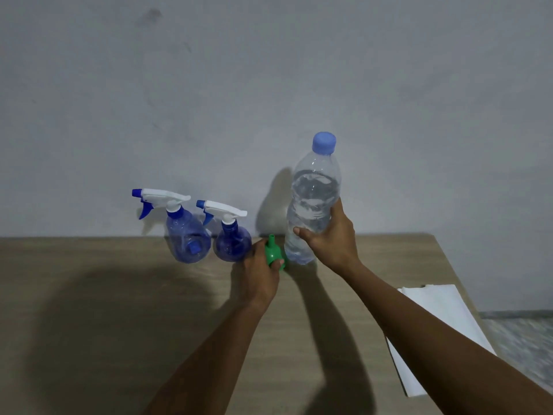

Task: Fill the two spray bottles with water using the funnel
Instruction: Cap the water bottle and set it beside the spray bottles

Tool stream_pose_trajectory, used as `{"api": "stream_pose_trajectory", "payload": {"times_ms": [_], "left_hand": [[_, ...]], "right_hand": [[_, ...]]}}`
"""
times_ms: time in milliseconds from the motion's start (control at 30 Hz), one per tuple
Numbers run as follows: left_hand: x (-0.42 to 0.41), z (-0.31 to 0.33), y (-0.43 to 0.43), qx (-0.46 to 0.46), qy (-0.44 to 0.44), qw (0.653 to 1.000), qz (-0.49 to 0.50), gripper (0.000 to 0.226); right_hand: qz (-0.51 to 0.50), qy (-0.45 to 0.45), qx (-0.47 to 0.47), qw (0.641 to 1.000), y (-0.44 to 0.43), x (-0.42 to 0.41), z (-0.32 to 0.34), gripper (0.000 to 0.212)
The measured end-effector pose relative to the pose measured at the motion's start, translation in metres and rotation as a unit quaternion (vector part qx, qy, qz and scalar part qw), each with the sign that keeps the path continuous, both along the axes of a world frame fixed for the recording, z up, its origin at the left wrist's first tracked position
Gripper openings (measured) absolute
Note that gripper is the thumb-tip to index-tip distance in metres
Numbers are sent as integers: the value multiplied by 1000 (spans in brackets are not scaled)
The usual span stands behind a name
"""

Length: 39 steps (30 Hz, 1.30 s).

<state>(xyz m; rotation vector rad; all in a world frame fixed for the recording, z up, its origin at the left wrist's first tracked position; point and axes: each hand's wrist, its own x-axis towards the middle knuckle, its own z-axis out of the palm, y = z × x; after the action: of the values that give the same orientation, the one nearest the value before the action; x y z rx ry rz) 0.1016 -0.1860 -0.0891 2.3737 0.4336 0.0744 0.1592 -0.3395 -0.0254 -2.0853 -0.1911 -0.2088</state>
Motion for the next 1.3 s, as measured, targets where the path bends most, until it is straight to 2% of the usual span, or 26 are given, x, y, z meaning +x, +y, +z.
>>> {"api": "stream_pose_trajectory", "payload": {"times_ms": [133,233,500,667,800,900,1000,1300], "left_hand": [[11,-6,-2,29,-18,999,-7,48],[20,-8,-3,49,-30,998,-4,34],[34,-15,-7,41,-26,999,9,26],[30,-16,-7,46,-41,998,-4,34],[16,-3,-10,4,-57,998,-6,46],[-12,9,-14,-32,-70,997,-20,51],[-51,12,-15,-47,-41,997,-38,58],[-121,12,-56,-77,-20,984,-157,36]], "right_hand": [[16,4,-8,1000,-1,9,-4,82],[28,12,-12,999,-7,16,-2,82],[32,19,11,999,-11,15,-10,76],[37,41,18,998,-11,13,-16,77],[36,118,11,992,-13,-8,-28,91],[-1,181,2,983,-19,-45,-44,98],[-36,196,-1,980,-29,-87,-53,91],[-120,154,-16,981,-91,-195,-31,52]]}}
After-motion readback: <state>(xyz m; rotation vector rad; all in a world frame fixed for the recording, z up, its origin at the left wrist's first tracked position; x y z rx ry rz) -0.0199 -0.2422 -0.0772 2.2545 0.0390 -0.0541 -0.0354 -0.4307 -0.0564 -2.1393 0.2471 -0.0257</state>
